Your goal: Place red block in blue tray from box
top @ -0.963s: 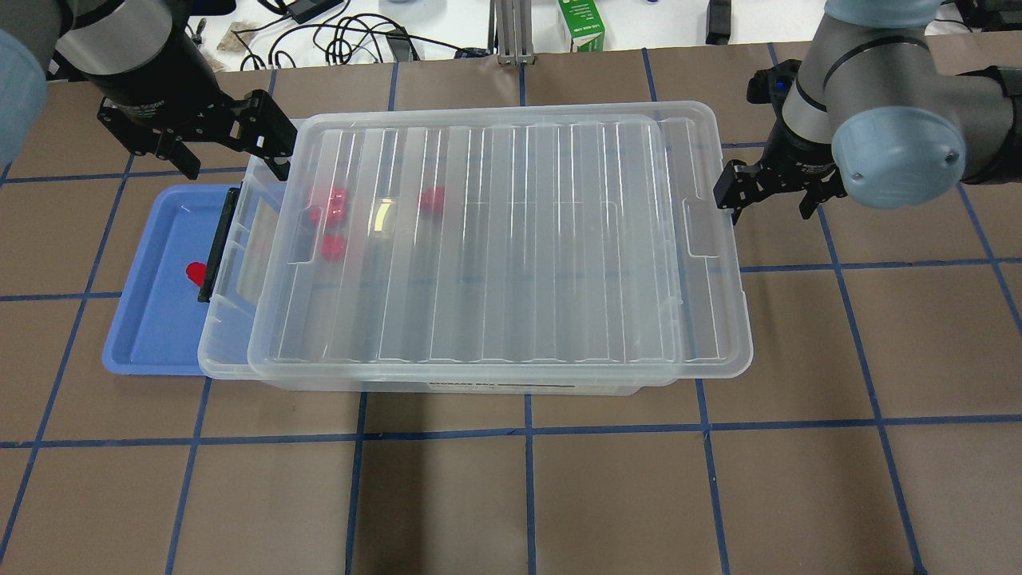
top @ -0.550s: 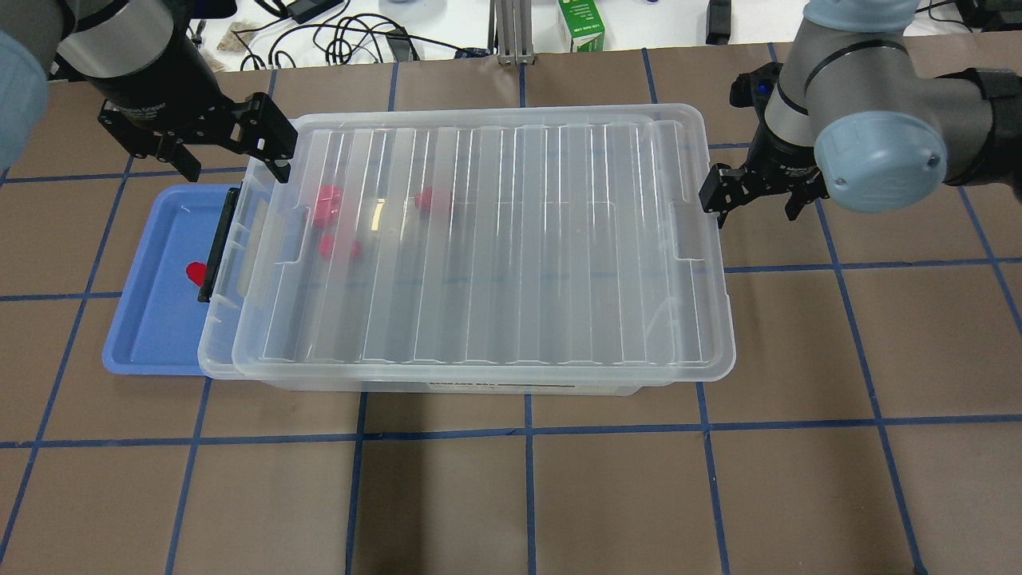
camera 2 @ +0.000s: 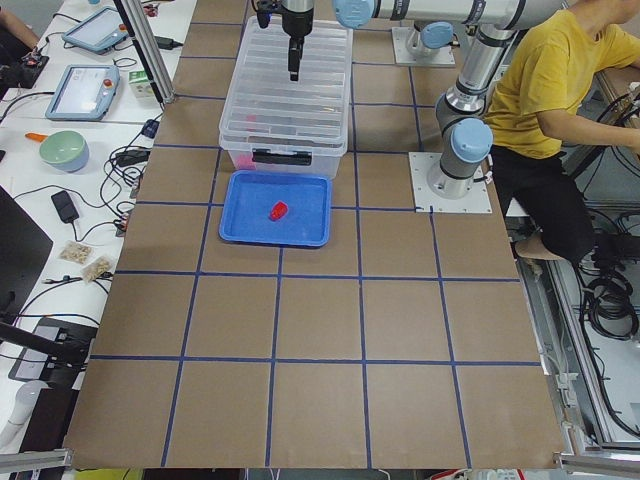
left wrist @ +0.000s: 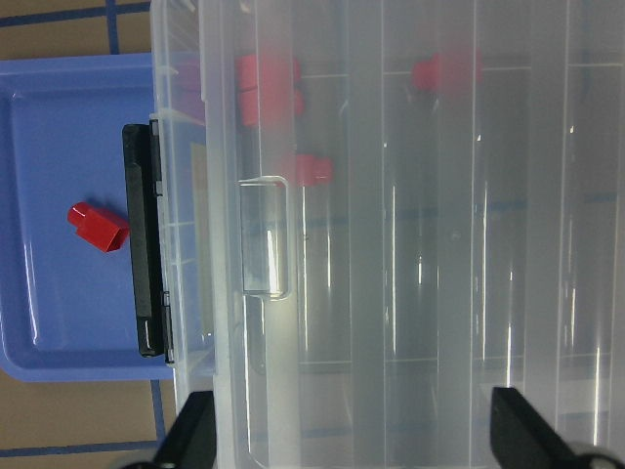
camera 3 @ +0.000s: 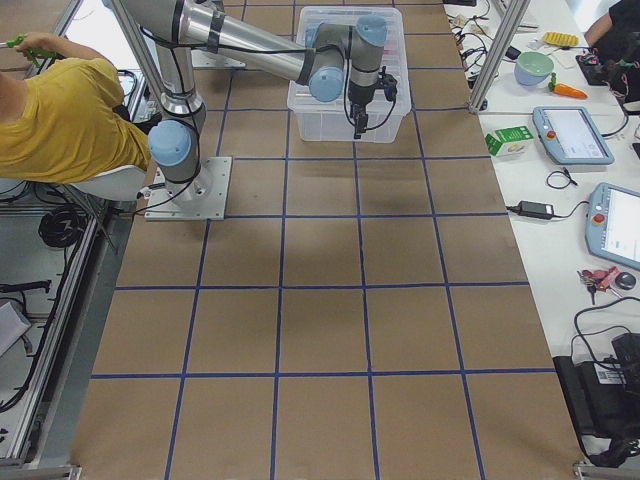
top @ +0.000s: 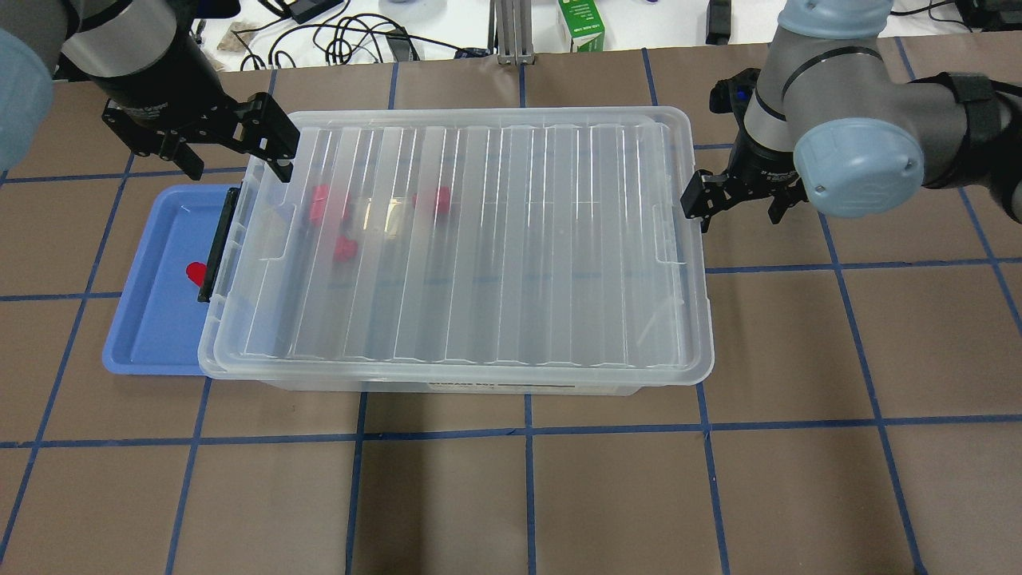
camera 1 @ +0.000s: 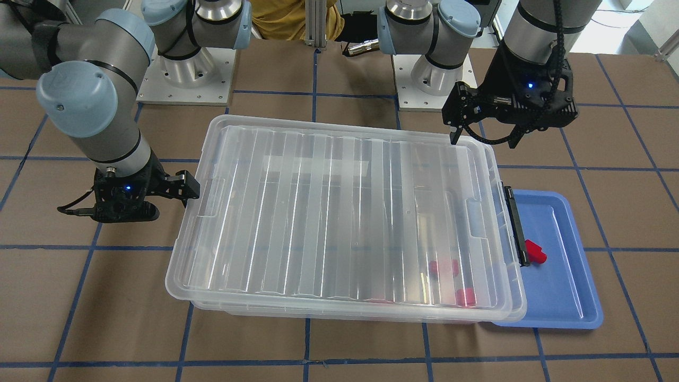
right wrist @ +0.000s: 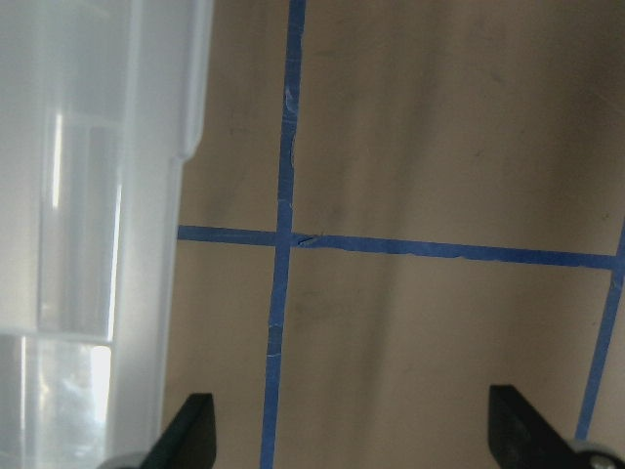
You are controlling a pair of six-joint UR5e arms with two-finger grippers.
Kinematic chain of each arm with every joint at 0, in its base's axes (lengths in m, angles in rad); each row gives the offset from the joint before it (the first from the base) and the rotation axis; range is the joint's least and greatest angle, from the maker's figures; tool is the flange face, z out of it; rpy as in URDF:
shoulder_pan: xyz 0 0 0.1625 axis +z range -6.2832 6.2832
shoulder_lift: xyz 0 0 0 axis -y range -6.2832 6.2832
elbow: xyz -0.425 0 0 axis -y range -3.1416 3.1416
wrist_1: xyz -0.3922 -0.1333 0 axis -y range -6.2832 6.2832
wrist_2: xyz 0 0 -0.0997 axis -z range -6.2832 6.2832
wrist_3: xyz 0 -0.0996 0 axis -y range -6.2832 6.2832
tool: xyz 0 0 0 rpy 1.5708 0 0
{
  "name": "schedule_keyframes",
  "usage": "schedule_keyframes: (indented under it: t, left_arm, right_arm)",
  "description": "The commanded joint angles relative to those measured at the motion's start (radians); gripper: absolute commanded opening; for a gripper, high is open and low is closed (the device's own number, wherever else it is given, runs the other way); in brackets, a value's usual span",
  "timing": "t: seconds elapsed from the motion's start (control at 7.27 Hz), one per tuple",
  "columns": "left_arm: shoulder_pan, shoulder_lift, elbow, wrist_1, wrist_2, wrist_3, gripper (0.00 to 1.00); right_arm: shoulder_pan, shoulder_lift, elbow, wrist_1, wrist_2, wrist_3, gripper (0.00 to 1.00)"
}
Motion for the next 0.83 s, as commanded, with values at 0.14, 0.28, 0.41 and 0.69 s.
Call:
schedule_keyframes:
  t: [0.14,0.28,0.41,0.69]
  left_arm:
    - [0.002,-0.003,0.012,0.004,0.001,0.001,1.0]
    - [0.002,-0.003,0.012,0.005,-0.002,0.001,1.0]
    - [0.002,-0.001,0.012,0.005,0.0,0.001,1.0]
    - [0.002,0.0,0.01,0.005,0.0,0.001,1.0]
  right_arm:
    - [0.004,-0.005,-0.016,-0.036,0.0,-0.003,1.0]
    - [0.004,-0.016,-0.023,-0.033,-0.007,-0.003,1.0]
    - [0.004,-0.061,-0.055,0.017,-0.012,-0.001,1.0]
    - [0.004,-0.135,-0.114,0.172,-0.004,0.005,1.0]
